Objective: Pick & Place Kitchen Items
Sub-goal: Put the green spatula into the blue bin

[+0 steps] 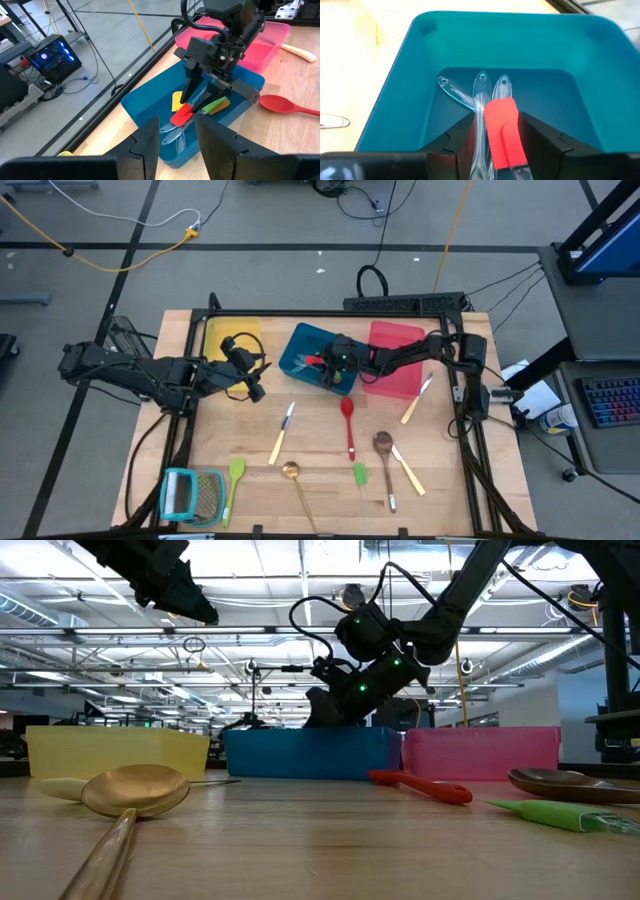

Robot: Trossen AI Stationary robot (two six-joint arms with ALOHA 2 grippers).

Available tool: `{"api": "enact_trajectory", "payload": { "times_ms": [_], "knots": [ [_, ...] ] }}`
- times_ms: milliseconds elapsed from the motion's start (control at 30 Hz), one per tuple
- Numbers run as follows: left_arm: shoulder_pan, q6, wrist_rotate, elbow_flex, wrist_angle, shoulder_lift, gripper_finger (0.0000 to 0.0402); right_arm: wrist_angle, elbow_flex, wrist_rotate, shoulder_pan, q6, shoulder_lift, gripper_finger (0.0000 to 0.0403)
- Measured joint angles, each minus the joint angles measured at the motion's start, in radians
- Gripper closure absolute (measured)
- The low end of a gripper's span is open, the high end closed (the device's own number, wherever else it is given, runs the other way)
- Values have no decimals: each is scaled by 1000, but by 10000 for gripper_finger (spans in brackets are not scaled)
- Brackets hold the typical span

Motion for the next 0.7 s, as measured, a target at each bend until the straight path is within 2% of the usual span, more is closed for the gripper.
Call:
{"api": "enact_trajectory", "payload": {
  "times_ms": [200,400,700],
  "knots": [
    [0,2,0,0,-3,0,268,6,-1,2,30,-70,-84,234],
    [0,-2,0,0,-18,0,268,-59,0,2,108,-123,-222,230],
    [0,-6,1,0,-19,0,268,-185,1,4,251,-89,-342,228]
  ]
}}
